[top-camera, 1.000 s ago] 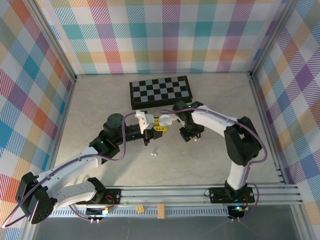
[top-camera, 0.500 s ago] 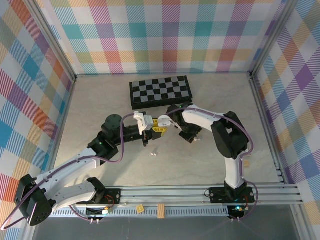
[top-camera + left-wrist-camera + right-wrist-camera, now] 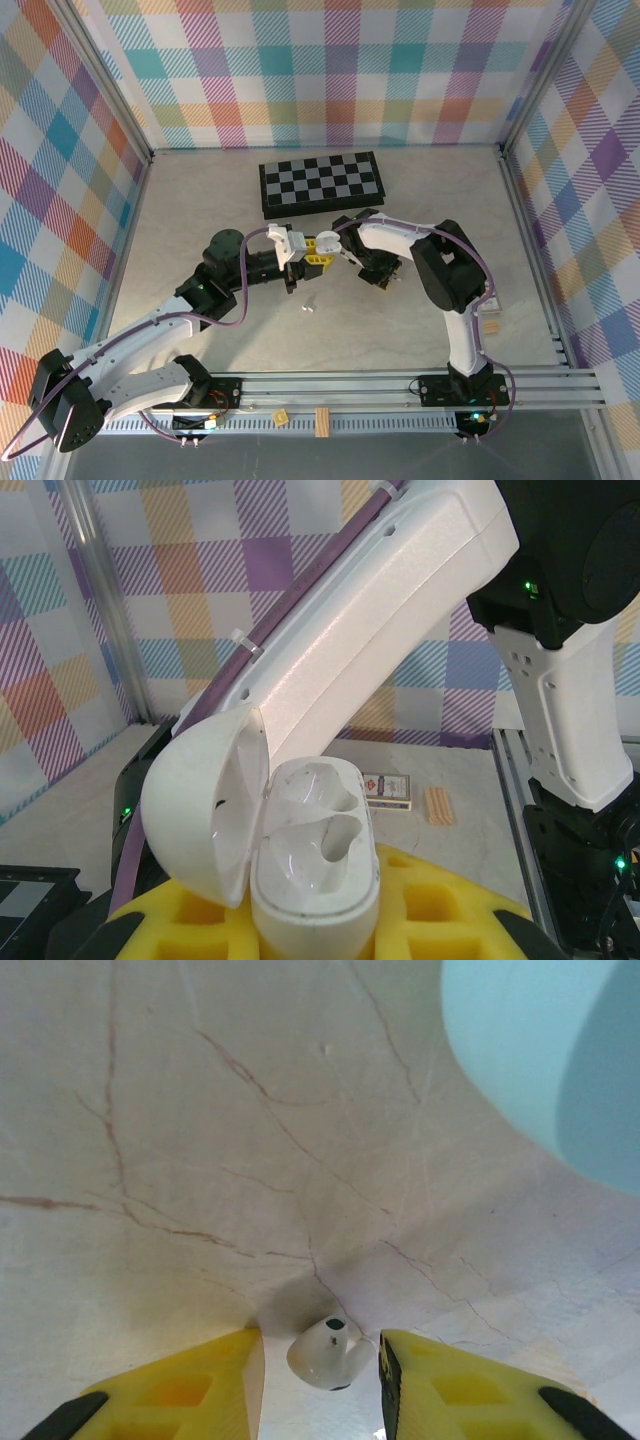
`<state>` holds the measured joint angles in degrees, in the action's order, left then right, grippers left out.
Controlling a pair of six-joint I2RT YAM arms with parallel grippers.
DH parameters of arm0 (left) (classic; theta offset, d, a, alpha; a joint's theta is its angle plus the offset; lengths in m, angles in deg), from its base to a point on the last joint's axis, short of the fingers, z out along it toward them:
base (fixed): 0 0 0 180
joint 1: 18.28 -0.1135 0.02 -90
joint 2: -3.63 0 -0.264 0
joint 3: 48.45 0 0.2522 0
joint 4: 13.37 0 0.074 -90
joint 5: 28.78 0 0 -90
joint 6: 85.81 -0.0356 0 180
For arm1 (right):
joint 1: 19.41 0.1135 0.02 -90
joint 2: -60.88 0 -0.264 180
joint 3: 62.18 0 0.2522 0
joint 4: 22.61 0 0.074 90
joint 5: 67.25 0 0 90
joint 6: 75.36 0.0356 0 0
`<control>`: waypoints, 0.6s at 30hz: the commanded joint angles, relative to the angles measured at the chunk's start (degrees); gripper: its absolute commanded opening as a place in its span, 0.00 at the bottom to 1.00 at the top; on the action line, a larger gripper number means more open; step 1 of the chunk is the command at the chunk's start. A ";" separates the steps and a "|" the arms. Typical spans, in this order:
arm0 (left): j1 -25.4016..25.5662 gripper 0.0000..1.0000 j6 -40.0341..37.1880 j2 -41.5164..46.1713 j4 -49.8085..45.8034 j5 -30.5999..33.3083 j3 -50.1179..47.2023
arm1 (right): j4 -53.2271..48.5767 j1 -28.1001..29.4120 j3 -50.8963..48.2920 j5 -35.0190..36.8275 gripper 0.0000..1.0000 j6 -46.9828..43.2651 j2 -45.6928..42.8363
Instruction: Insert the wireless bluetooth earbuds into the charging case
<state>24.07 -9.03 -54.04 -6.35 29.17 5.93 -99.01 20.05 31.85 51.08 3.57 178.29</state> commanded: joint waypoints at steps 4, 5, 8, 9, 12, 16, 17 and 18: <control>0.09 0.01 -1.23 1.47 -0.21 -1.03 -1.10 | -2.10 0.09 0.60 0.83 0.36 -0.54 0.89; 0.10 0.01 -1.22 1.49 -0.13 -1.04 -1.14 | -2.00 0.11 0.50 0.65 0.36 -0.53 0.98; 0.04 0.01 -1.28 1.50 -0.04 -1.01 -1.16 | -2.82 -0.02 0.59 0.04 0.36 -0.28 1.56; 0.06 0.01 -1.21 1.51 -0.05 -0.91 -1.17 | -2.98 0.00 0.67 -0.16 0.36 -0.20 1.59; 0.10 0.01 -1.22 1.66 -0.25 -0.87 -1.16 | -4.26 -0.02 0.96 -1.18 0.36 0.17 1.59; 0.10 0.01 -1.26 1.60 -0.10 -0.95 -1.33 | -4.26 -0.25 0.38 -2.03 0.35 0.00 1.92; 0.04 0.01 -1.26 1.62 0.04 -0.84 -1.31 | -4.43 -0.43 0.41 -2.17 0.34 0.14 2.48; 0.10 0.01 -1.24 1.57 -0.02 -0.86 -1.25 | -4.81 -0.63 0.58 -2.16 0.33 0.33 2.89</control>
<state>24.07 -9.18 -53.52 -7.53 29.17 5.19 -100.82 19.92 31.91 50.14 3.44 178.94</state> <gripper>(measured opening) 0.184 0.334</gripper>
